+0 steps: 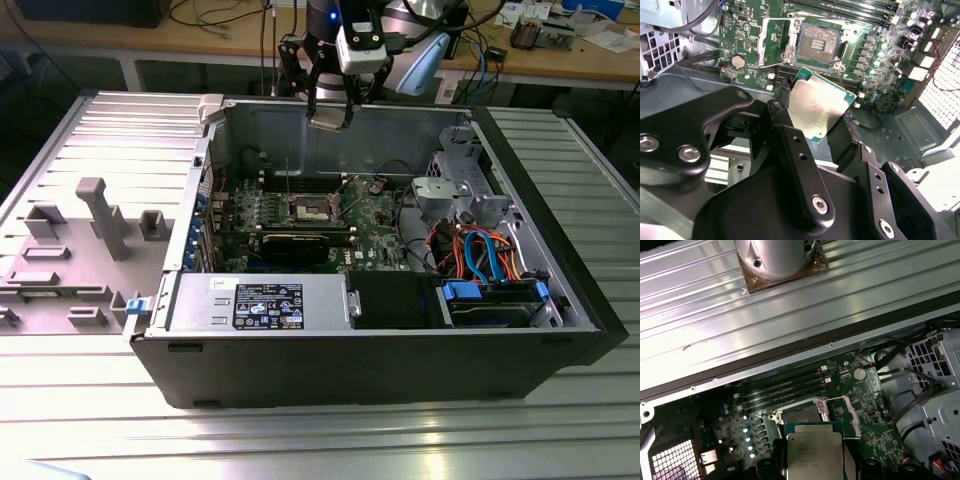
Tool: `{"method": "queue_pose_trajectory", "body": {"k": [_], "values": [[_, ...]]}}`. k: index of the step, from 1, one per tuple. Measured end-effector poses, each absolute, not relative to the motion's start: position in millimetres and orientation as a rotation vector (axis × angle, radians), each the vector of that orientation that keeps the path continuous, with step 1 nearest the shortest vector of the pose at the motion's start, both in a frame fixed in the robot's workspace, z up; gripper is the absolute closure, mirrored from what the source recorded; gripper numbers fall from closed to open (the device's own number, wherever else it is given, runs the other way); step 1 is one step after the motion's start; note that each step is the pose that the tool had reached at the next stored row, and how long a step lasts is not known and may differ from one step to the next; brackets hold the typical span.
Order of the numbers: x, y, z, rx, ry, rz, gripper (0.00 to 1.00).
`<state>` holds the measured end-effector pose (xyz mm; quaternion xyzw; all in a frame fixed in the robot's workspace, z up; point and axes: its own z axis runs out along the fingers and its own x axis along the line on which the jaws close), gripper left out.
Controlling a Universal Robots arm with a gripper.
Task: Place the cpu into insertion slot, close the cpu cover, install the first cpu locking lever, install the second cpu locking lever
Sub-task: 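Place the cpu into insertion slot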
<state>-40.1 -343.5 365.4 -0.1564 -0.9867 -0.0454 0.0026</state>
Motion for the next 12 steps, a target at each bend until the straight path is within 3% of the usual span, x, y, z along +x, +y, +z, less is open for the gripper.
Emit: {"method": "queue_pose_trajectory", "body": {"k": [12], "values": [[-40.5,-343.5,365.4,-0.518,-3.091,-0.142,0.45]]}}
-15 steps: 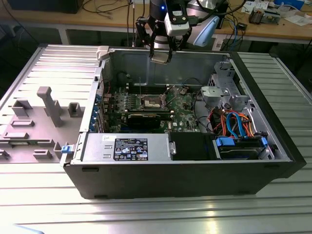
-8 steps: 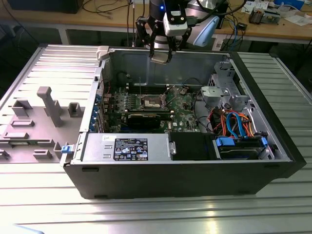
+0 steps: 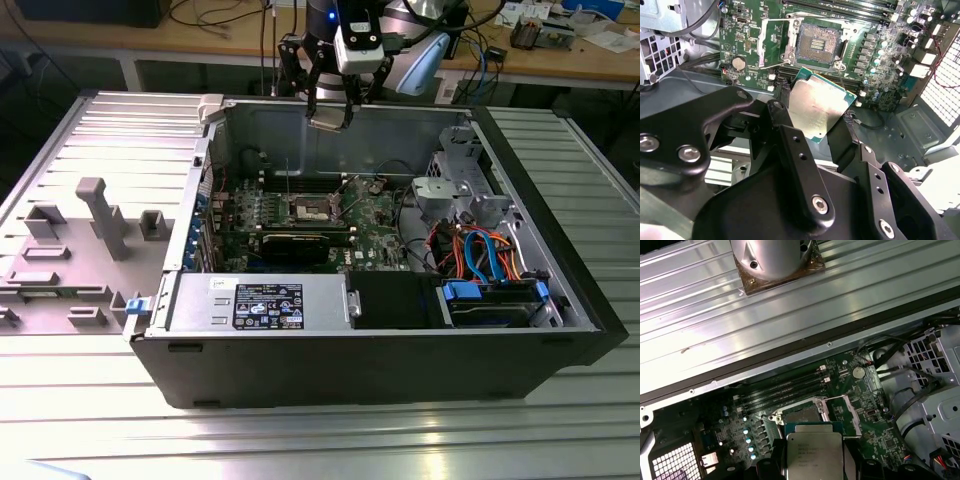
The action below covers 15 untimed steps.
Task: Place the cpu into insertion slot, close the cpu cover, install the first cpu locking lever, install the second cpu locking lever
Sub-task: 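Place the cpu into insertion slot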
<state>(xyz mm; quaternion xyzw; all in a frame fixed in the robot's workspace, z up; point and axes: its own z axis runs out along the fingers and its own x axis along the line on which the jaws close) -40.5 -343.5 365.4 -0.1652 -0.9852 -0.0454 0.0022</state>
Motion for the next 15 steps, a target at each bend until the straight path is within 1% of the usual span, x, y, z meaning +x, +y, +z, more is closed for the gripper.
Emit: {"method": "queue_pose_trajectory", "body": {"k": [15], "values": [[-41.2,-343.5,365.3,-0.593,-3.080,-0.143,0.45]]}}
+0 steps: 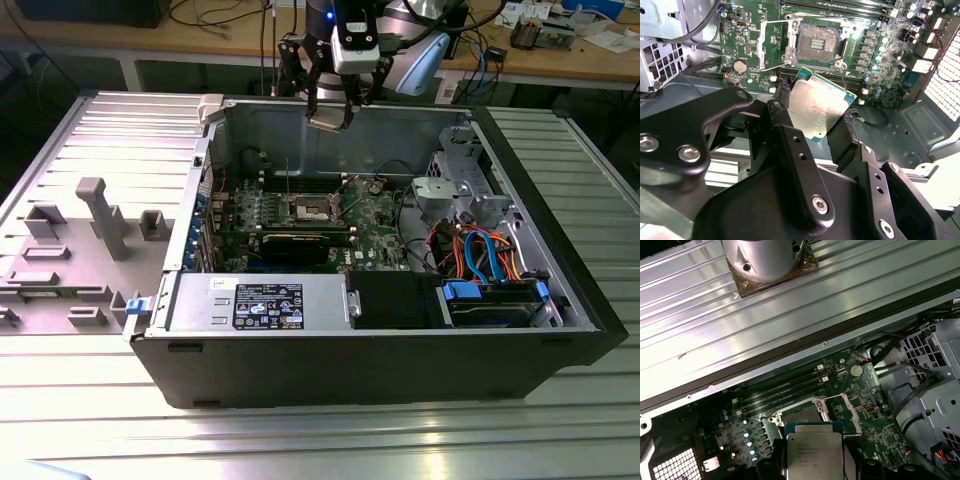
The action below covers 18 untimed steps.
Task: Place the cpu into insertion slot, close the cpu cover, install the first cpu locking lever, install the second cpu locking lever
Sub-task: 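Place the cpu into insertion slot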
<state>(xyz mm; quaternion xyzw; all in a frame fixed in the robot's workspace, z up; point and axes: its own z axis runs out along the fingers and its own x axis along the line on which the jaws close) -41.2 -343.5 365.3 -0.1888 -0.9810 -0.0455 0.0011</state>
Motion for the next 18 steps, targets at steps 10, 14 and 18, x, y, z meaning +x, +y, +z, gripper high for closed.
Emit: {"method": "queue_pose_trajectory", "body": {"k": [10,14,18], "values": [[-42.1,-343.6,365.4,-0.603,-3.078,-0.143,0.45],[-42.2,-343.6,365.2,-0.676,-3.065,-0.143,0.45],[-42.3,-343.6,365.0,-0.724,-3.055,-0.143,0.45]]}}
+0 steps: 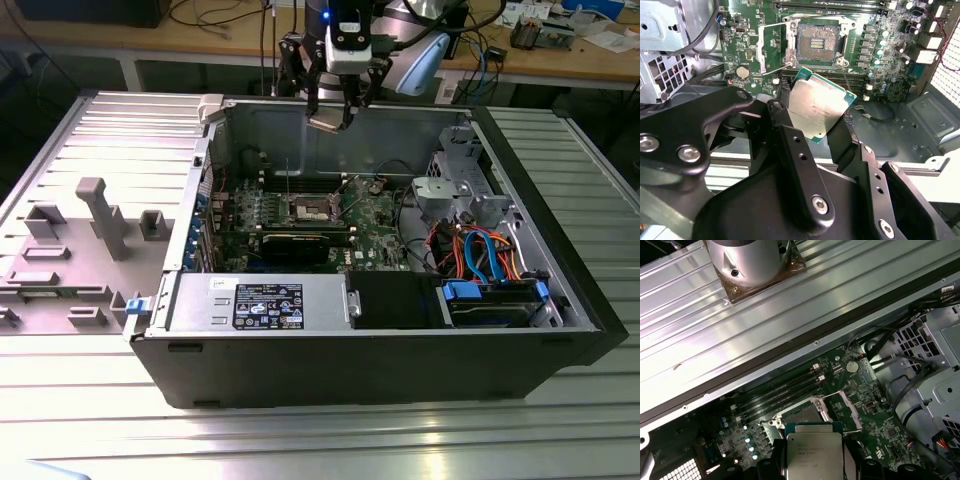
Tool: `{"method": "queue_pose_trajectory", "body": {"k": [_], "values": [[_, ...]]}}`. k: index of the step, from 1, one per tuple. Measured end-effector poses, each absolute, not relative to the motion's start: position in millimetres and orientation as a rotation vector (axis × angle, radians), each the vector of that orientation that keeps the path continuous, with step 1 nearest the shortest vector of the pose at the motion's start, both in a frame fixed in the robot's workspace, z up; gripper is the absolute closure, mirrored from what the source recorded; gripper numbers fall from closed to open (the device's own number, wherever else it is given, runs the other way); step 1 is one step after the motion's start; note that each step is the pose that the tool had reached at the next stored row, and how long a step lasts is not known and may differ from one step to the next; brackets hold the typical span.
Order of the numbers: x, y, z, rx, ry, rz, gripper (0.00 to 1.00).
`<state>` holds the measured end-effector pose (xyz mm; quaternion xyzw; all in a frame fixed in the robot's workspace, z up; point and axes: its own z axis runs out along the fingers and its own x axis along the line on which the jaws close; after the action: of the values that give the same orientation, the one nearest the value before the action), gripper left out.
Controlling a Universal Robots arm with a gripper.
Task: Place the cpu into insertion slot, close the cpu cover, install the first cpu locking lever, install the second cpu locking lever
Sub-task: 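Place the cpu into insertion slot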
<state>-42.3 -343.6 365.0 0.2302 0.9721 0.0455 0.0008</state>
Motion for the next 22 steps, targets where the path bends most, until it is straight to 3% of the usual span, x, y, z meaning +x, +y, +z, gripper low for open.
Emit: {"method": "queue_pose_trajectory", "body": {"k": [22], "values": [[-42.5,-343.5,361.4,0.885,3.004,0.142,0.45]]}}
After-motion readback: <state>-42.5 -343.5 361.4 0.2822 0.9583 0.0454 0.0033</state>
